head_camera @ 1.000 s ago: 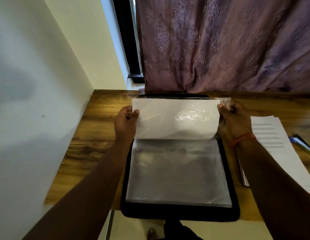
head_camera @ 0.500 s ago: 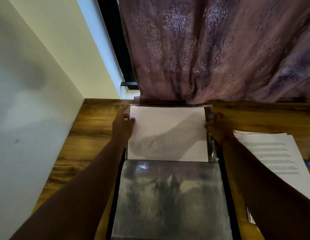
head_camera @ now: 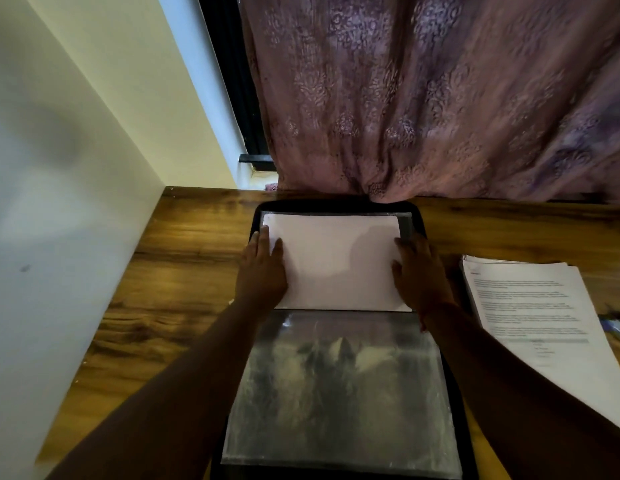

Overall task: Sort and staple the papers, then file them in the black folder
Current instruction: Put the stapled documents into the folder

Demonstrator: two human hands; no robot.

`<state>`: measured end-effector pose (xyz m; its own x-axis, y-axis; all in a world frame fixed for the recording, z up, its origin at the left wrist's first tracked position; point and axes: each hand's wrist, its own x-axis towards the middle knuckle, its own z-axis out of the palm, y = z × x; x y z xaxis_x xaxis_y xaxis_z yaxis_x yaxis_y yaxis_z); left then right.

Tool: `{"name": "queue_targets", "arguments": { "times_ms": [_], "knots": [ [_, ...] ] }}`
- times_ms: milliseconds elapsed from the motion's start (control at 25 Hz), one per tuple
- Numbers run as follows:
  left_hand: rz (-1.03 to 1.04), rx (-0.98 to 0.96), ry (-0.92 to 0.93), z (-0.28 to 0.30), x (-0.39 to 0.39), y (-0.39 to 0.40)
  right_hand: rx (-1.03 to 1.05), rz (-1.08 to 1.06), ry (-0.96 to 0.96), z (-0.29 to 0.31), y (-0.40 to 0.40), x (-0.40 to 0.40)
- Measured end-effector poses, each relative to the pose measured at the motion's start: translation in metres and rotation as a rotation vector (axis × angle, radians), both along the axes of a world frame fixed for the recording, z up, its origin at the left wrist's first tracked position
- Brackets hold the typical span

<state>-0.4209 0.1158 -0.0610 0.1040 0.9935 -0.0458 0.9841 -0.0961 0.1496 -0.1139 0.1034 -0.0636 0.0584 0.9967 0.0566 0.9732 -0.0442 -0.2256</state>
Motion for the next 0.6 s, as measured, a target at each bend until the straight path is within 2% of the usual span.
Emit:
{"name": "queue_targets", "arguments": {
  "times_ms": [120,360,600],
  "knots": [
    [-0.132,0.027,0.0,0.006,0.016,-0.037,0.102,0.003,0.065,0.011,-0.037,-0.004],
    [-0.441,0.023,-0.01,0.001,0.064,-0.148,0.046,0.0,0.076,0.018,-0.144,-0.03],
    [-0.611,-0.027,0.046,0.002,0.103,-0.195,0.005,-0.032,0.14,0.013,-0.21,-0.014]
  ]
}}
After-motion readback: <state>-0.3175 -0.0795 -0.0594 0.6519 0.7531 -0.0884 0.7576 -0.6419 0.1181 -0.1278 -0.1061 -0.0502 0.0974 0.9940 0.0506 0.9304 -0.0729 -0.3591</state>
